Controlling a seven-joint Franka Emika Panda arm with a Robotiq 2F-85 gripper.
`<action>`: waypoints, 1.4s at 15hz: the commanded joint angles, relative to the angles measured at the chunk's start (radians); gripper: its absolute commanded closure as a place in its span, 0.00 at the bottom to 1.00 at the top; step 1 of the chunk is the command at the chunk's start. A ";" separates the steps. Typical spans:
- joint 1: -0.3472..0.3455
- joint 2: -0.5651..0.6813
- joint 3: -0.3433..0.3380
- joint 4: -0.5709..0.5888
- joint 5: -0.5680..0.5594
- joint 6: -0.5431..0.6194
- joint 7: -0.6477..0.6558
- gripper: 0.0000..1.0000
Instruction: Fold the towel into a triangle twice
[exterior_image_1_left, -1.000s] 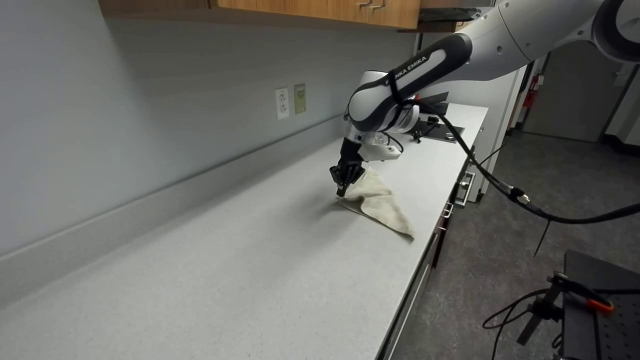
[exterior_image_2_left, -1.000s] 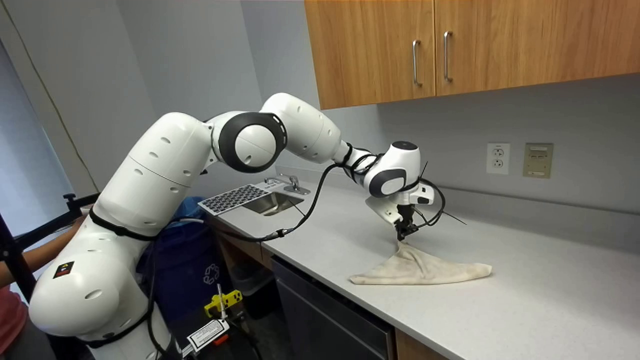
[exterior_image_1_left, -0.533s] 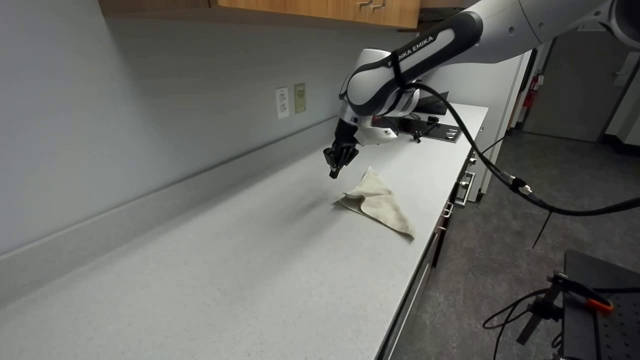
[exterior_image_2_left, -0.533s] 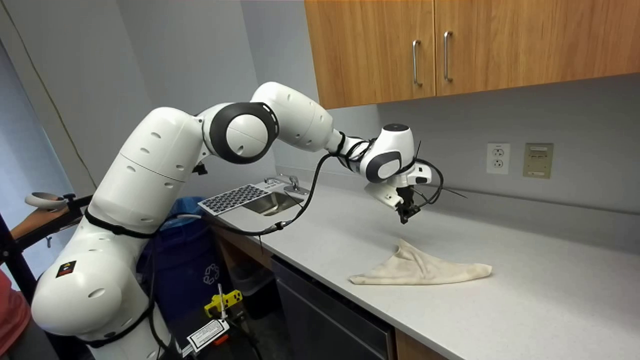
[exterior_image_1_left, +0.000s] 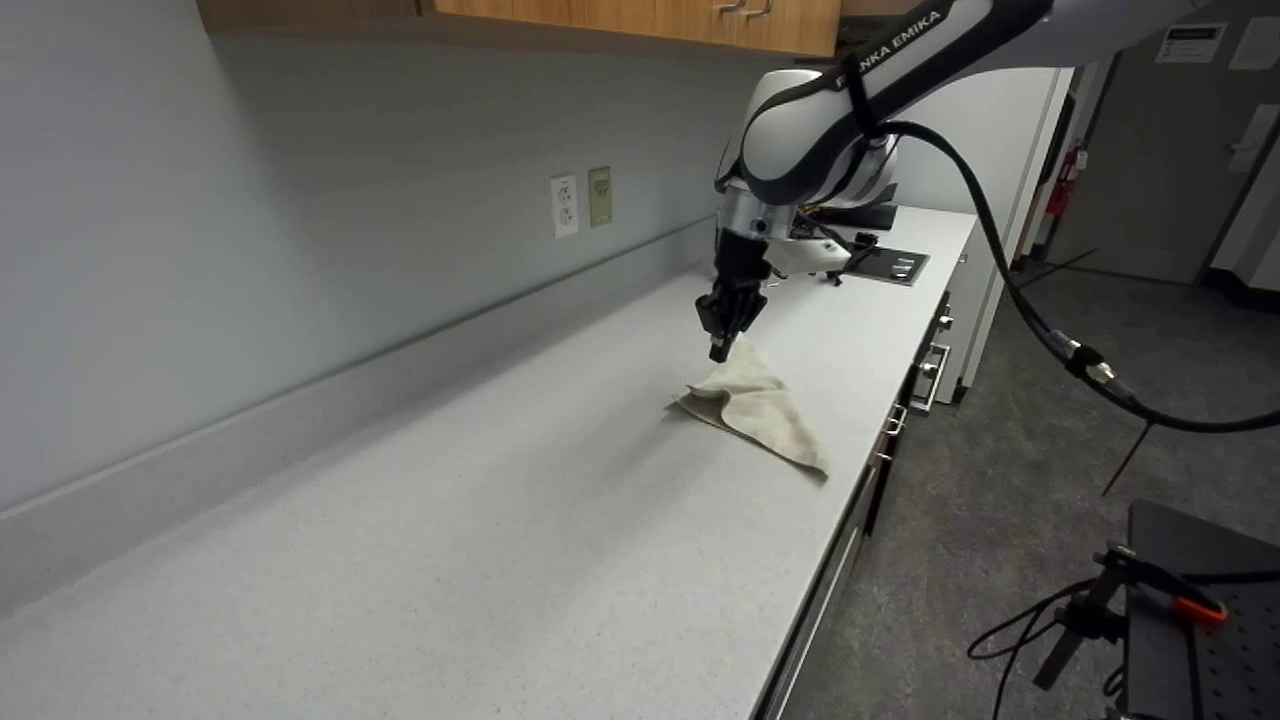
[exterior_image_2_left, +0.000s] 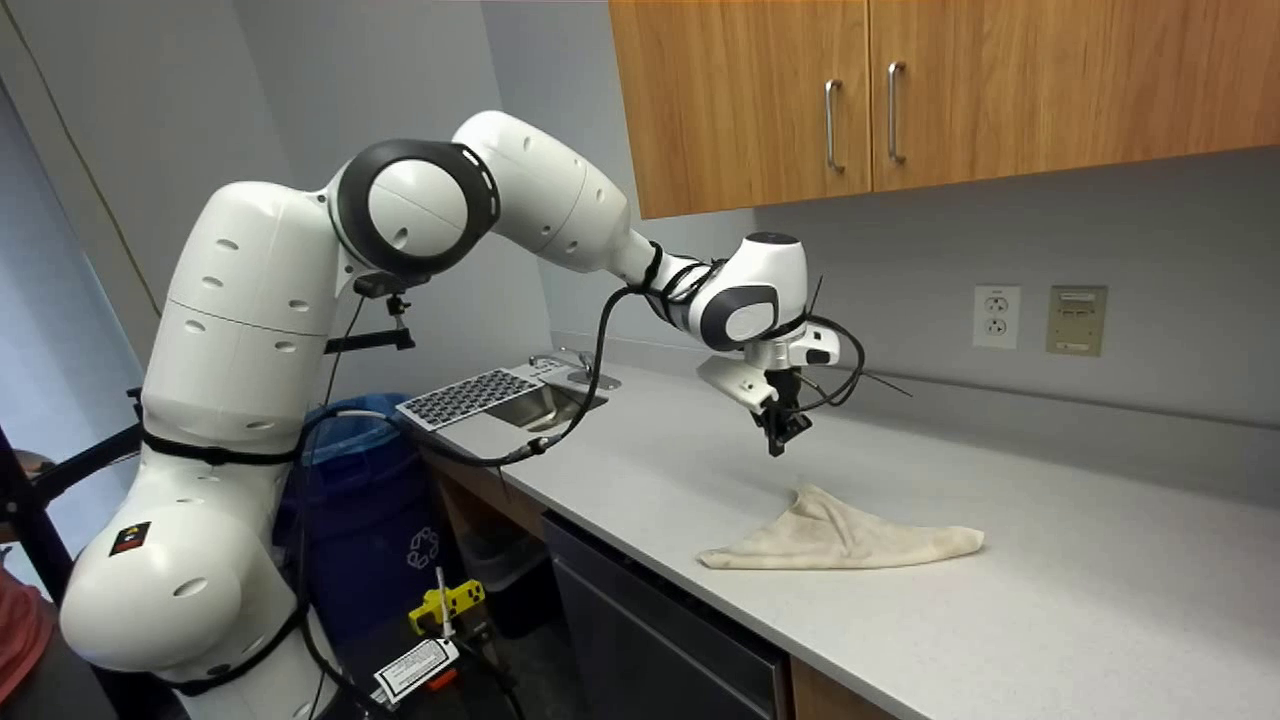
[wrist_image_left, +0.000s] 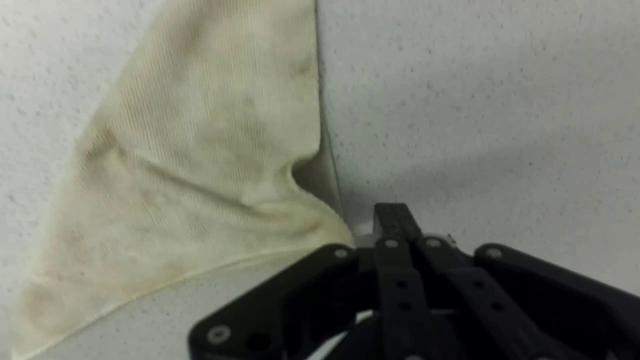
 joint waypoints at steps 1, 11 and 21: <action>0.004 -0.134 -0.021 -0.220 -0.005 0.014 -0.015 1.00; 0.014 -0.259 -0.087 -0.504 -0.052 0.099 0.044 0.43; 0.010 -0.182 -0.088 -0.501 0.018 0.242 0.144 0.00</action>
